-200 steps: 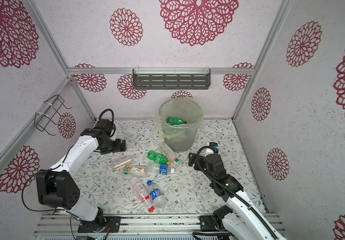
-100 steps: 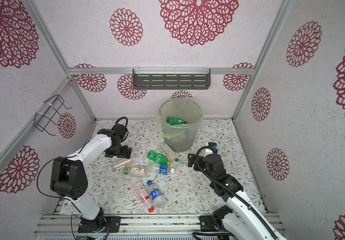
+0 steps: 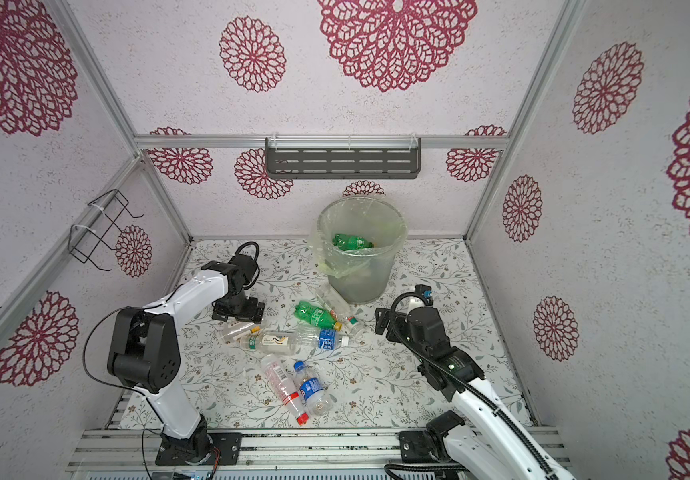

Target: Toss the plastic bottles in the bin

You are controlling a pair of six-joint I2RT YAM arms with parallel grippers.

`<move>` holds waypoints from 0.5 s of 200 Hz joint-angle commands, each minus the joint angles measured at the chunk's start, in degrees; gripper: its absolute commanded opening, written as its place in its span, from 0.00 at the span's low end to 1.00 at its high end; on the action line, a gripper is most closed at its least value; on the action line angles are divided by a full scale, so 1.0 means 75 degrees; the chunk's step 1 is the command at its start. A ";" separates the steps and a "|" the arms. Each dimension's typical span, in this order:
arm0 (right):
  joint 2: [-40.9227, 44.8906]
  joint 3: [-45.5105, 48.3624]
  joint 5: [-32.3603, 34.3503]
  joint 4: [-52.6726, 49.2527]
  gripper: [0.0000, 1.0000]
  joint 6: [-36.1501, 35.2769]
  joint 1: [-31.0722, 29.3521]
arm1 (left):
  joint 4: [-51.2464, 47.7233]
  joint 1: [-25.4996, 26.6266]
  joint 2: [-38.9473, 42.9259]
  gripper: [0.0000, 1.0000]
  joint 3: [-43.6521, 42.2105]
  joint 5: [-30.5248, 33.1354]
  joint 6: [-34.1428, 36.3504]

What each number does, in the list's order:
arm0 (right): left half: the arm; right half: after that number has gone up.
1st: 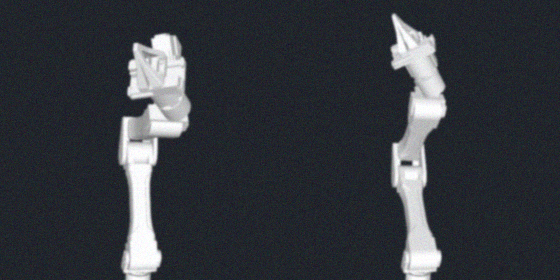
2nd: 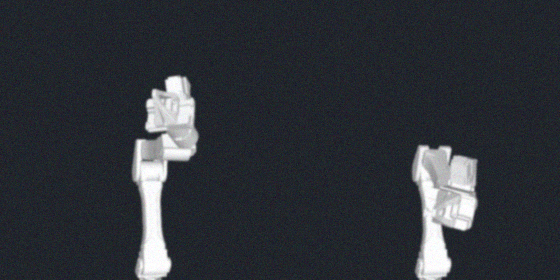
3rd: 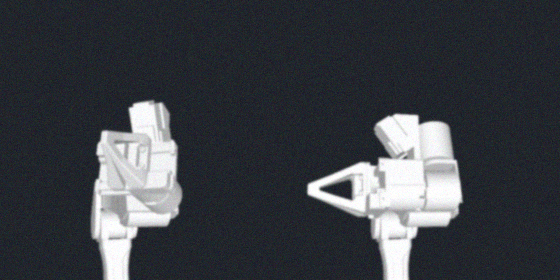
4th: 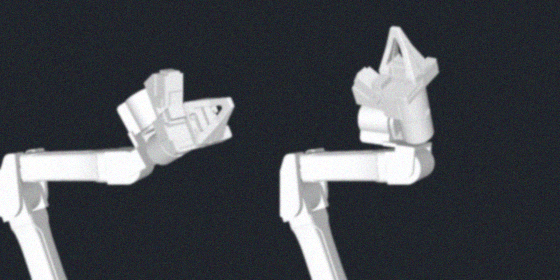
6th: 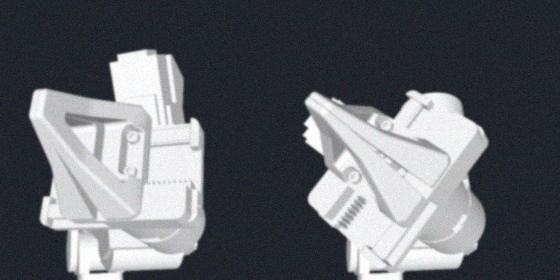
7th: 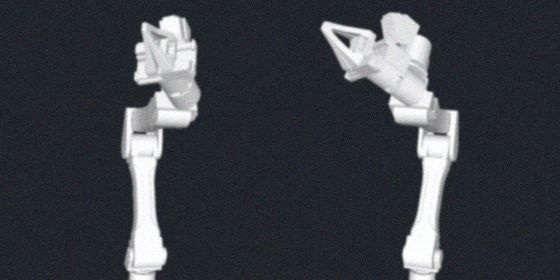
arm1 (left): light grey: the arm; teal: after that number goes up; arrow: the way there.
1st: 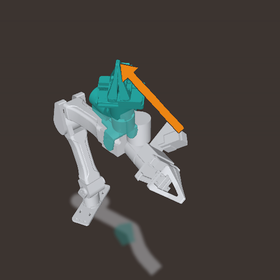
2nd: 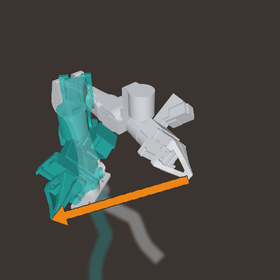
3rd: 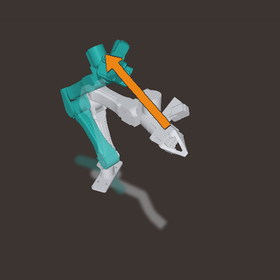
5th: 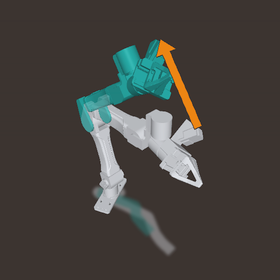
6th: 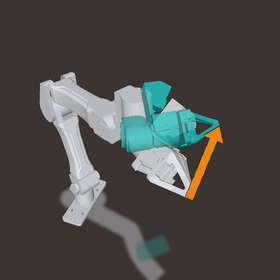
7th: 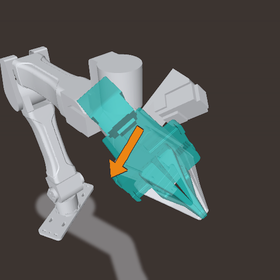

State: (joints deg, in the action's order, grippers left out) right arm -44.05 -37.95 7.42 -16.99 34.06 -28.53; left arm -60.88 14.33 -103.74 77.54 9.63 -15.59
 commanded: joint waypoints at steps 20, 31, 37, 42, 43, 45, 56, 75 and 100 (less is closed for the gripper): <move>-0.0059 -0.0081 0.0036 0.0159 0.99 -0.0119 0.0023 | 0.0212 0.0047 -0.0379 0.98 0.0007 0.0029 0.0158; -0.0099 -0.0107 0.0024 0.0163 0.99 -0.0119 0.0023 | 0.0170 0.0048 -0.0524 0.99 0.0076 0.0137 0.0170; -0.0107 -0.0119 0.0020 0.0157 0.99 -0.0114 0.0022 | 0.0170 0.0047 -0.0589 1.00 0.0099 0.0225 0.0181; -0.0120 -0.0113 0.0017 0.0167 0.99 -0.0117 0.0031 | 0.0169 0.0036 -0.0634 1.00 0.0120 0.0287 0.0184; -0.0123 -0.0110 0.0018 0.0167 0.99 -0.0115 0.0031 | 0.0171 0.0030 -0.0643 1.00 0.0117 0.0298 0.0182; -0.0114 -0.0108 0.0012 0.0183 0.99 -0.0116 0.0025 | 0.0172 0.0034 -0.0670 1.00 0.0121 0.0313 0.0181; -0.0109 -0.0096 0.0009 0.0207 0.99 -0.0101 0.0029 | 0.0139 0.0001 -0.0750 0.99 0.0173 0.0411 0.0149; -0.0101 -0.0107 -0.0015 0.0208 0.99 -0.0067 0.0022 | 0.0131 -0.0087 -0.0819 0.99 0.0203 0.0522 0.0071; -0.0068 -0.0107 -0.0005 0.0204 0.99 -0.0065 0.0030 | 0.0158 -0.0282 -0.0861 0.97 0.0208 0.0612 -0.0040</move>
State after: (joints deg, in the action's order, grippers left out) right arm -45.06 -37.95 7.35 -16.78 34.06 -28.53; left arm -60.27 13.67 -109.91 77.65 12.56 -15.70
